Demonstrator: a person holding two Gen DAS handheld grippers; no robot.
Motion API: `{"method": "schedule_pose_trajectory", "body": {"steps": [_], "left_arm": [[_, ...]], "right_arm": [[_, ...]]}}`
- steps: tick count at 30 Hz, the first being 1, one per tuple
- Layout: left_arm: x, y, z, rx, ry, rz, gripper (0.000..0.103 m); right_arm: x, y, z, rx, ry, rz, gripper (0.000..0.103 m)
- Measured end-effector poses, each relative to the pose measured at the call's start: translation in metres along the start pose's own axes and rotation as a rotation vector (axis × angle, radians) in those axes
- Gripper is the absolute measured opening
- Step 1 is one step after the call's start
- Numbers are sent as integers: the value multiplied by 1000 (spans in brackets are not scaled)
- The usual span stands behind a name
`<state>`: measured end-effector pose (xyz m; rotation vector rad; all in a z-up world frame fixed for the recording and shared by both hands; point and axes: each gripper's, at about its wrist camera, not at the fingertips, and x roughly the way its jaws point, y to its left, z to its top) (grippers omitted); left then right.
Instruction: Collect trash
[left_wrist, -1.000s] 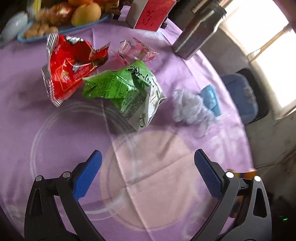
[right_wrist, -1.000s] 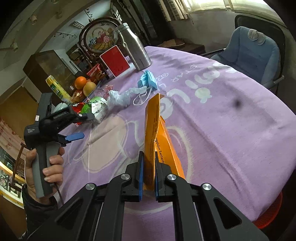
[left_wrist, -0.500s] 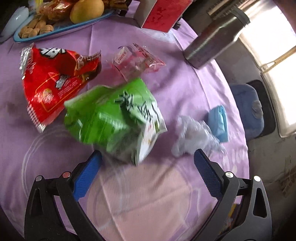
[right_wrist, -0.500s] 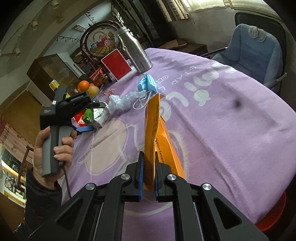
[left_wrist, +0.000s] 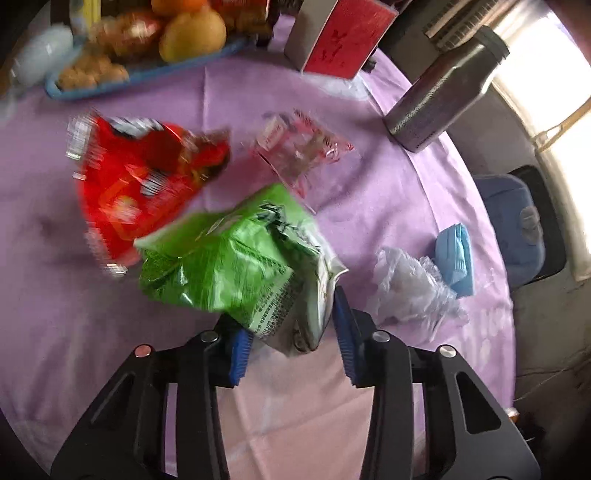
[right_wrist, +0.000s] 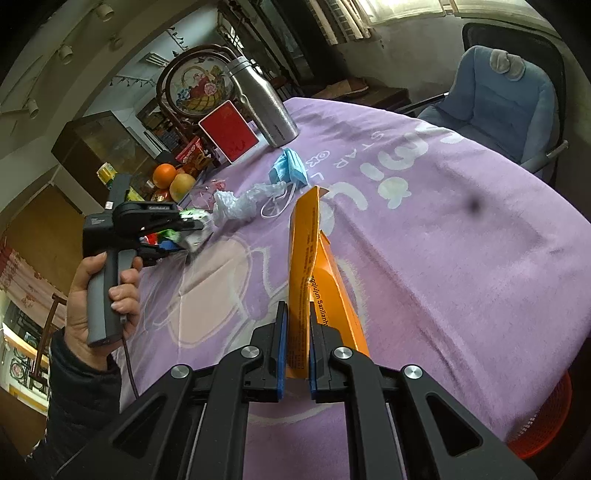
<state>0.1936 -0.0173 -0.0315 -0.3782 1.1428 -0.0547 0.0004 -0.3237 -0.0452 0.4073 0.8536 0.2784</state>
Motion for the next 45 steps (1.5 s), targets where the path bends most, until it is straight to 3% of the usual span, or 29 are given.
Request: {"method": "schedule_pose_trajectory", "body": {"steps": [3, 10, 19, 34, 38, 43, 45], "left_arm": [[-19, -3, -14, 7, -12, -34, 36], [-58, -35, -60, 139, -60, -66, 31], [-56, -28, -90, 176, 10, -80, 28], [-17, -14, -79, 105, 87, -84, 32], [-15, -9, -72, 53, 116, -103, 49], [-17, -2, -66, -8, 104, -126, 50], [-18, 0, -64, -28, 96, -123, 46]], "right_arm": [[-5, 4, -2, -6, -13, -8, 10], [-23, 19, -14, -49, -49, -29, 10], [-28, 30, -34, -78, -26, -29, 10], [-12, 34, -32, -81, 15, -7, 10], [-10, 34, -31, -85, 20, 1, 10], [-5, 33, -29, -83, 29, -6, 10], [-3, 34, -28, -86, 33, -5, 10]]}}
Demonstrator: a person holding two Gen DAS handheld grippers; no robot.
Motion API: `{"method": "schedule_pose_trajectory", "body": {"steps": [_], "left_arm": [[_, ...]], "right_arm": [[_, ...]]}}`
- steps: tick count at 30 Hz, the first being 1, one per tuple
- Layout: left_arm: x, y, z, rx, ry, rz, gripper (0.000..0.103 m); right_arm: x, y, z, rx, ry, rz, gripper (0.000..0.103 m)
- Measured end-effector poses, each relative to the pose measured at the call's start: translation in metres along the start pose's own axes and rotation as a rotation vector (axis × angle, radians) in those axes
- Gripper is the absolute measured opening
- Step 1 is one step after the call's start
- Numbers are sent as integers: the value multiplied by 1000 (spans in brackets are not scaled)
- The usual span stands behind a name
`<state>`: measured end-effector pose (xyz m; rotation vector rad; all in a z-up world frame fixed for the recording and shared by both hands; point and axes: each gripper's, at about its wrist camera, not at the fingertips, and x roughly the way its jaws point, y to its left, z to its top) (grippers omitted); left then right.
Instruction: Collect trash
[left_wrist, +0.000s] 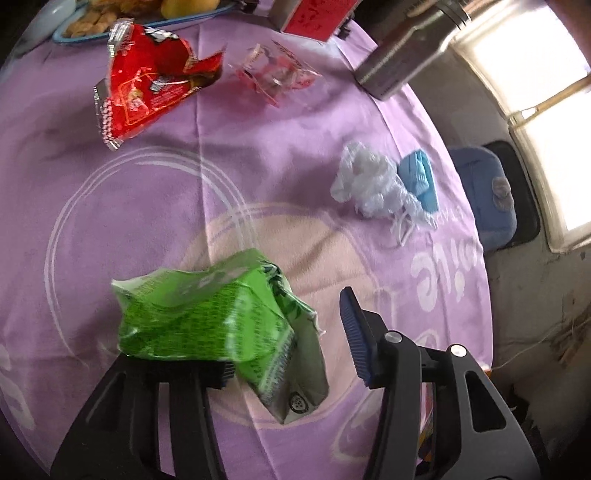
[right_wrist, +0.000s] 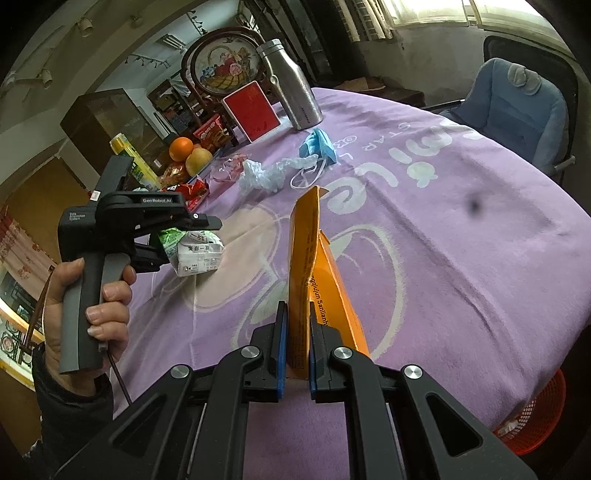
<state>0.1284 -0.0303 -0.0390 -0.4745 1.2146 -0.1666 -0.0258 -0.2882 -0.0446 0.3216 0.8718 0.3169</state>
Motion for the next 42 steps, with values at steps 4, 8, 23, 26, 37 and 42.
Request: {"method": "schedule_pose_trajectory", "body": {"steps": [4, 8, 23, 26, 37, 42], "left_arm": [[-1, -4, -1, 25, -5, 12, 26], [-9, -11, -8, 64, -46, 50, 25], [-53, -69, -84, 349, -148, -9, 25], [-57, -85, -103, 411, -153, -31, 25], [-46, -143, -169, 614, -103, -90, 25], [-27, -174, -204, 719, -55, -95, 25]], "right_arm": [[2, 3, 0, -10, 2, 1, 10], [2, 5, -1, -15, -2, -5, 10], [-42, 10, -11, -50, -121, -39, 10], [-50, 3, -17, -33, -132, -42, 10], [-89, -48, -51, 64, -178, -84, 10], [-106, -83, -72, 132, -189, -110, 10]]}}
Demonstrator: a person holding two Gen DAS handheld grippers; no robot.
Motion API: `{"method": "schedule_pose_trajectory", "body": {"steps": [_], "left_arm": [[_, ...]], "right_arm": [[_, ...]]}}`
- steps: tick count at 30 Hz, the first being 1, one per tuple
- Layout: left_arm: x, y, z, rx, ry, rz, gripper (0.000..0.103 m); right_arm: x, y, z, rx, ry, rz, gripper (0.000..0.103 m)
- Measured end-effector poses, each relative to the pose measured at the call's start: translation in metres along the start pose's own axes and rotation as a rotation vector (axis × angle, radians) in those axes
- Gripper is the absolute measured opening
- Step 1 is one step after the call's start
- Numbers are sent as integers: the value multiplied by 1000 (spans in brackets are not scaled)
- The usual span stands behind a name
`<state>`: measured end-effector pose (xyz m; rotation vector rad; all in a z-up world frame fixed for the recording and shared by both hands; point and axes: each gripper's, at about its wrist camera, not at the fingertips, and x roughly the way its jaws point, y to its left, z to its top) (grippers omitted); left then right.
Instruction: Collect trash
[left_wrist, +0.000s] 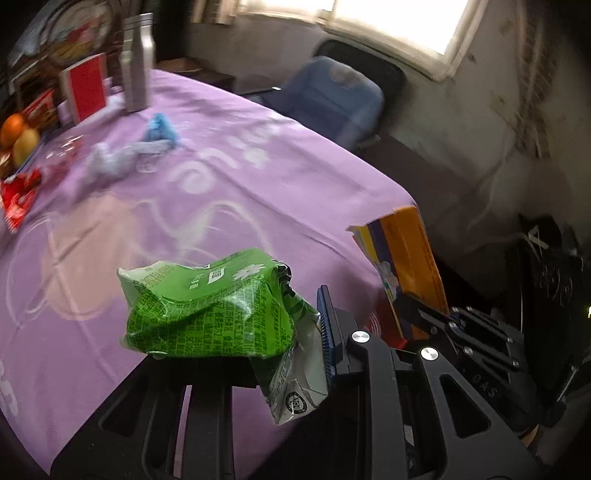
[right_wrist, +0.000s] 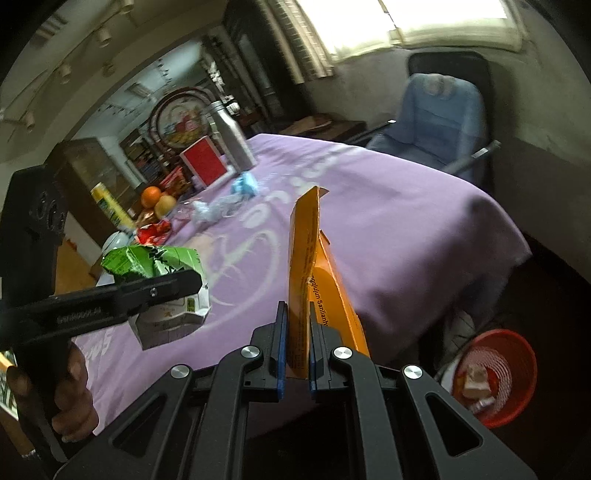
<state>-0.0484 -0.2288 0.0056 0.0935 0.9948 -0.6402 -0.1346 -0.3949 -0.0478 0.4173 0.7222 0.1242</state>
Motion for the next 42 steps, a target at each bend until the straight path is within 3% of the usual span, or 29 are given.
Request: {"method": "schedule_pose_trajectory", "body": {"steps": [14, 21, 33, 38, 42], "left_arm": [[86, -112, -14, 219, 159, -53, 25], [151, -162, -29, 325, 278, -73, 25], [219, -228, -50, 517, 375, -99, 25], [270, -242, -62, 543, 463, -105, 25], [322, -236, -68, 505, 528, -121, 25]], "right_arm": [[-33, -131, -44, 228, -12, -123, 10], [-32, -188, -70, 331, 20, -190, 10], [-10, -263, -111, 493, 101, -254, 10], [7, -291, -129, 556, 149, -267, 10], [29, -320, -147, 629, 194, -282, 10]]}}
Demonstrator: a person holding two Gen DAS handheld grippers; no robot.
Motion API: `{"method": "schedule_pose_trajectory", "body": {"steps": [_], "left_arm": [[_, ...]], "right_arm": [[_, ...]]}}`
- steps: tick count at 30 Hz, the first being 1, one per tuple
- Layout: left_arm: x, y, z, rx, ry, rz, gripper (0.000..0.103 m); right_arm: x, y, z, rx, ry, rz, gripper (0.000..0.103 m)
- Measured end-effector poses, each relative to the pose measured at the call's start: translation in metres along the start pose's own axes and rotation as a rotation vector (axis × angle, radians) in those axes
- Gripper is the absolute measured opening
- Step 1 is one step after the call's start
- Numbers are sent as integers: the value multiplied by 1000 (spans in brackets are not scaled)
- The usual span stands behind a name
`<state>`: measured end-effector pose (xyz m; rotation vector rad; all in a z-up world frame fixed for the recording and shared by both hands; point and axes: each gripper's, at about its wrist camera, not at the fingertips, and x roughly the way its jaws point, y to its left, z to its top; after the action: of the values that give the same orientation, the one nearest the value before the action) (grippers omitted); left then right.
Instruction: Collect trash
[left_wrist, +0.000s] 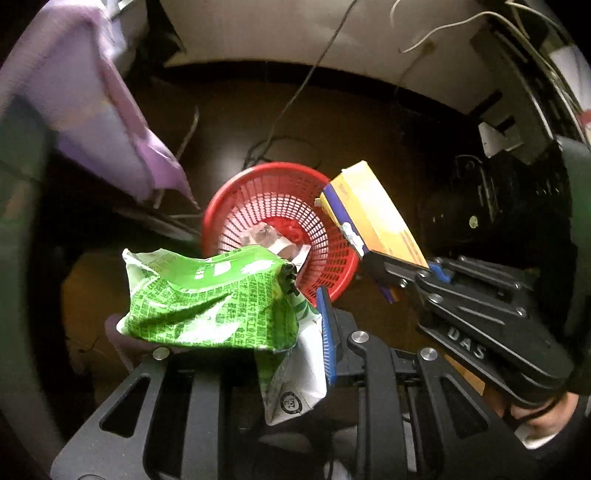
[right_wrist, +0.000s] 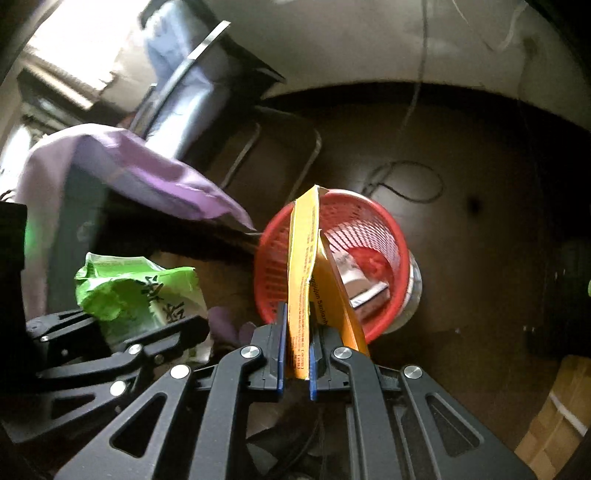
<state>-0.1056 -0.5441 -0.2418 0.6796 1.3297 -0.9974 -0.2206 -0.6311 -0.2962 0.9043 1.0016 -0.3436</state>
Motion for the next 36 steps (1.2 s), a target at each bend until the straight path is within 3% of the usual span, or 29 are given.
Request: {"method": "schedule_pose_trajectory", "body": {"steps": [5, 8, 9, 10, 14, 16, 19, 26, 36], "left_arm": [[51, 14, 19, -37, 59, -36, 25], [67, 19, 26, -36, 50, 15, 29], [66, 20, 27, -39, 36, 42, 31], [65, 20, 28, -37, 27, 52, 40], [61, 27, 34, -60, 4, 35, 65], [55, 33, 35, -92, -7, 8, 70], [46, 37, 33, -121, -4, -28, 71], [28, 22, 17, -92, 2, -31, 71], [-41, -13, -9, -14, -119, -21, 71]], "right_arm": [[38, -25, 12, 101, 77, 18, 12], [58, -31, 18, 132, 107, 14, 16], [61, -30, 19, 127, 108, 7, 25], [63, -28, 21, 125, 99, -7, 34], [58, -27, 23, 132, 72, -35, 34], [53, -29, 23, 133, 63, -39, 34], [43, -31, 23, 131, 50, -48, 35], [4, -39, 21, 141, 0, -103, 40], [-71, -25, 11, 120, -126, -177, 43]]}}
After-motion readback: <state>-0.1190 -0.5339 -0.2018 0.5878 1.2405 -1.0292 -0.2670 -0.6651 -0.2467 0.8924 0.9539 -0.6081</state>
